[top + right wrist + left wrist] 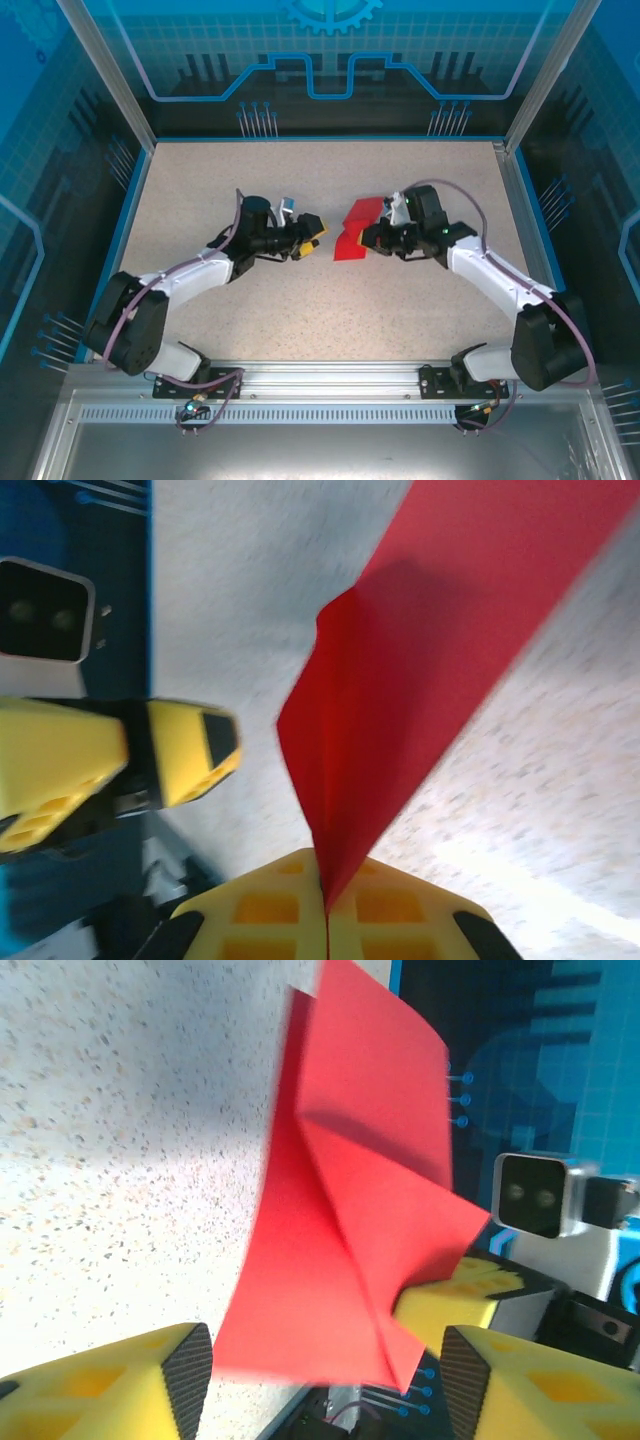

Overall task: Fold a paper plane with a square sheet of paper (pick it up from the middle)
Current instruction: Turn over the paper at the center of the table.

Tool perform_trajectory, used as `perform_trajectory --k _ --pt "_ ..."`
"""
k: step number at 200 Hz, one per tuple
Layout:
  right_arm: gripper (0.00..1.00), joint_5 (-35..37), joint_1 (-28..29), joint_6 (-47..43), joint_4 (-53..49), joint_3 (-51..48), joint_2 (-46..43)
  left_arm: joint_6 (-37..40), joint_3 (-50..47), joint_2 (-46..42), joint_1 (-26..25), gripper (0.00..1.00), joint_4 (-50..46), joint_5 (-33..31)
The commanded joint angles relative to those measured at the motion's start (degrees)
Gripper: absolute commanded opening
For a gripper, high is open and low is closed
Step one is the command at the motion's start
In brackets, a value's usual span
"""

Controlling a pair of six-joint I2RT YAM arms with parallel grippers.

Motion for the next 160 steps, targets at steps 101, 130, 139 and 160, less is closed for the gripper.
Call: perform_trajectory --k 101,130,139,160 --pt "0.03 67.16 28.89 -10.93 -49.06 29.18 29.36 18.06 8.21 -9.64 16.05 0.73 -27.99 4.20" --pt "0.06 61.70 32.07 -9.70 -49.66 33.53 37.04 19.74 7.96 -10.48 18.91 0.74 -30.64 4.86" --pt "0.07 59.29 32.73 -9.53 -49.07 34.56 38.47 20.12 7.98 -11.12 20.03 0.74 -31.55 5.00" --pt "0.10 53.15 33.94 -9.76 -45.69 35.55 39.70 21.13 8.28 -12.39 21.78 0.74 -33.46 5.47"
